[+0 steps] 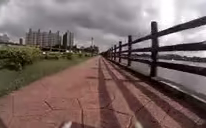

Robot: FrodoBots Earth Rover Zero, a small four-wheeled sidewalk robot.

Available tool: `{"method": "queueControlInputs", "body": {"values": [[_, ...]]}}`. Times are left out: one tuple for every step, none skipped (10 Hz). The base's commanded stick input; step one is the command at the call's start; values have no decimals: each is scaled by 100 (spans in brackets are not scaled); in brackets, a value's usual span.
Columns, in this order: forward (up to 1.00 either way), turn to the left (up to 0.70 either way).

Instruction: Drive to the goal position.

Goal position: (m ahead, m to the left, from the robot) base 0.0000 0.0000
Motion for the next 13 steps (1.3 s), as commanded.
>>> {"method": "queueControlInputs", "body": {"values": [[50, 0], [50, 0], [50, 0], [50, 0], [50, 0], [50, 0], [50, 0], [50, 0], [50, 0], [50, 0], [50, 0], [50, 0], [50, 0]]}}
